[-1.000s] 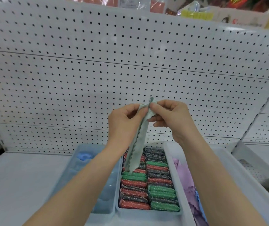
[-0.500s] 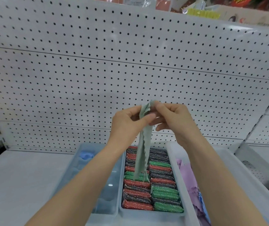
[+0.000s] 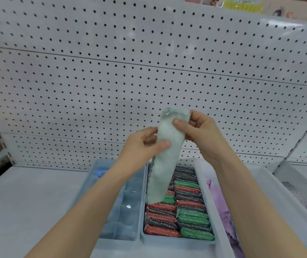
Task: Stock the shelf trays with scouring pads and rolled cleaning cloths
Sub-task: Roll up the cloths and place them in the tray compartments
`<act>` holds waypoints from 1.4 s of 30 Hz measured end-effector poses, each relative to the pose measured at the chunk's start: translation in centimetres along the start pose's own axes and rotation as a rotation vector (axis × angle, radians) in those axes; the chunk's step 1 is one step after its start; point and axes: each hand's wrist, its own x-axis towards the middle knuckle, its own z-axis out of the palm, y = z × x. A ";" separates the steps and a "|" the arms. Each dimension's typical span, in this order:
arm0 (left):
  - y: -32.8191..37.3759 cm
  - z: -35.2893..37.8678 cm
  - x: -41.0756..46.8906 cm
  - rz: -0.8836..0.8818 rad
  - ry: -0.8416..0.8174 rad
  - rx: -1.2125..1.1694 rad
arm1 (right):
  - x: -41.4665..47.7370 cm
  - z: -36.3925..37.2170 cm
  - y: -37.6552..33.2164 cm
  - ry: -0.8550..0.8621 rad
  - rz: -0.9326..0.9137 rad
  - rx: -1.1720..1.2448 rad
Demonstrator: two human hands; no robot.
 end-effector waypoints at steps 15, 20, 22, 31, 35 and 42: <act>-4.1 -1.5 -0.5 -0.341 -0.041 -0.093 | -2.7 0.2 7.7 -0.117 0.462 0.051; -4.2 -0.8 -0.2 -0.205 0.091 -0.121 | -2.7 0.2 7.1 -0.017 0.259 0.058; -3.6 -0.5 0.1 -0.087 0.131 -0.117 | -2.5 0.4 6.1 0.010 0.092 0.027; -1.4 -0.9 0.4 0.073 0.115 -0.153 | -1.9 0.6 3.8 -0.046 -0.144 -0.179; -1.9 -0.9 0.4 0.034 0.117 -0.163 | -1.6 0.8 4.4 -0.013 -0.123 -0.172; -3.1 -1.0 -0.1 -0.251 -0.047 -0.113 | -1.2 0.8 5.5 0.141 -0.131 -0.207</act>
